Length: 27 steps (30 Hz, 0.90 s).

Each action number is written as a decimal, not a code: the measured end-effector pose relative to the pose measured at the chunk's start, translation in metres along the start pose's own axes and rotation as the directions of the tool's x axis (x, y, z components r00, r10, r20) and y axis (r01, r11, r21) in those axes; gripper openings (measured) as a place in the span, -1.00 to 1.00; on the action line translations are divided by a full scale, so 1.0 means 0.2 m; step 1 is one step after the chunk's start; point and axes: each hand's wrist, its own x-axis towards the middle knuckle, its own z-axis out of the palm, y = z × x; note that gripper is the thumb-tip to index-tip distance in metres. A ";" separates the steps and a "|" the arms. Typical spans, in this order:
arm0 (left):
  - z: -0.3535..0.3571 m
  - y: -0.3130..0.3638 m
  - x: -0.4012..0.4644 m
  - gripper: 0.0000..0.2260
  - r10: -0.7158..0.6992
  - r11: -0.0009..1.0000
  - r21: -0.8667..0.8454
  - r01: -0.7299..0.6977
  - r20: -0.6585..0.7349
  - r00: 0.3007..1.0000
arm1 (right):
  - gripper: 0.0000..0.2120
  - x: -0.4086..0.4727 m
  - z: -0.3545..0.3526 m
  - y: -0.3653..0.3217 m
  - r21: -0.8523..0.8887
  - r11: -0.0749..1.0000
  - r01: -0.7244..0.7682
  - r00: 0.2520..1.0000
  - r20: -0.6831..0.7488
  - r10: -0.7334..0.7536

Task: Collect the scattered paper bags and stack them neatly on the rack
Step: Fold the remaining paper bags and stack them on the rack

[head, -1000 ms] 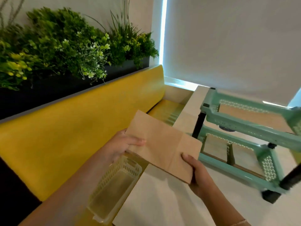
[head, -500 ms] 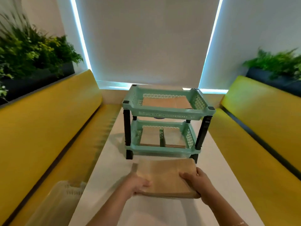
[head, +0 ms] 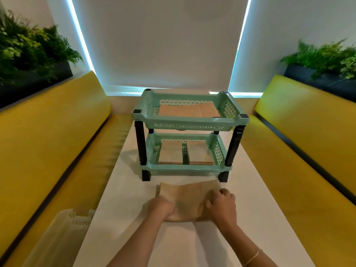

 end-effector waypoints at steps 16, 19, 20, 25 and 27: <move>0.02 -0.01 0.02 -0.62 -0.010 1.000 0.027 0.009 0.021 1.000 | -0.50 -0.03 -0.05 -0.07 0.200 0.966 0.164 0.977 -0.168 -0.131; 0.03 -0.02 -0.01 -0.56 -0.001 0.995 0.095 0.008 -0.081 0.997 | -0.55 -0.01 -0.09 -0.07 0.382 0.921 0.075 0.996 -0.071 -0.051; 0.03 -0.02 -0.02 -0.51 0.001 0.996 0.090 0.010 -0.123 0.992 | -0.60 0.00 -0.10 -0.06 0.362 0.931 0.055 0.999 -0.021 -0.050; 0.04 -0.11 -0.05 -0.07 0.077 0.989 -0.104 -0.107 -0.260 0.963 | -0.76 0.02 -0.21 0.04 0.636 0.756 -0.157 0.966 0.260 -0.018; 0.03 -0.14 -0.06 -0.06 0.154 0.851 -0.449 -0.274 -0.285 0.946 | -0.78 0.00 -0.24 0.10 0.753 0.626 -0.201 0.944 0.319 -0.081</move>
